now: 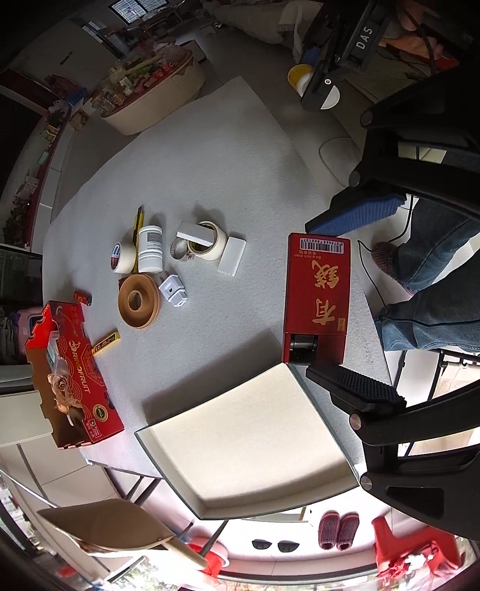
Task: Organize rigid objects
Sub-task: 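Lift and carry red box with left tool while right tool carries bottle toward tray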
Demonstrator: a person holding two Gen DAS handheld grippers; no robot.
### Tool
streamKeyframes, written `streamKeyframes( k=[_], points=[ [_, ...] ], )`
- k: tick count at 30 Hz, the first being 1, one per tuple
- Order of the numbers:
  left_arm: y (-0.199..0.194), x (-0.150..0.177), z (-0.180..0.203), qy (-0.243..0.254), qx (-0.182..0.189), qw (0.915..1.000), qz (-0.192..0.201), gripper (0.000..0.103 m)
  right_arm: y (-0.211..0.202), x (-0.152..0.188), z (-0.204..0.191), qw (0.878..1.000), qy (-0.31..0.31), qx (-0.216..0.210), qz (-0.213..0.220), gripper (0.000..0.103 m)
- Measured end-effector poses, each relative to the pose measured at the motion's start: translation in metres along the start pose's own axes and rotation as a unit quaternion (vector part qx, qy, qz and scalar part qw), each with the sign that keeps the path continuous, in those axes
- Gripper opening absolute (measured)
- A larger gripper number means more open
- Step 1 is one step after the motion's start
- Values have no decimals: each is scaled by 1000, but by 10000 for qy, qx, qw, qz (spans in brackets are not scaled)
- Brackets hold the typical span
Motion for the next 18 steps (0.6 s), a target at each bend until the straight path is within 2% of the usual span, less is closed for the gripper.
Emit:
streamKeyframes(
  k=[8,14,18],
  points=[
    [-1,7,-67,-430,-72,9990,73,73,22,-9,-53,9998,-199,-48,-44,66],
    [-3,-8,-128,-783,-112,9965,265,73,41,-23,-105,9989,-439,-53,-160,66],
    [-8,-15,-168,-1044,-208,9933,451,73,48,-40,-151,9963,-831,-49,-189,66]
  ],
)
Point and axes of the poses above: each gripper's, at about its wrist camera, not at the fingertips, and y roughly the way its jaws point, z to its right, x to its underside, the point moved 9 cm from there along y, roughly the way its jaws point, and after that the axes turned 7 degrees about y, right-handed, at the moved point
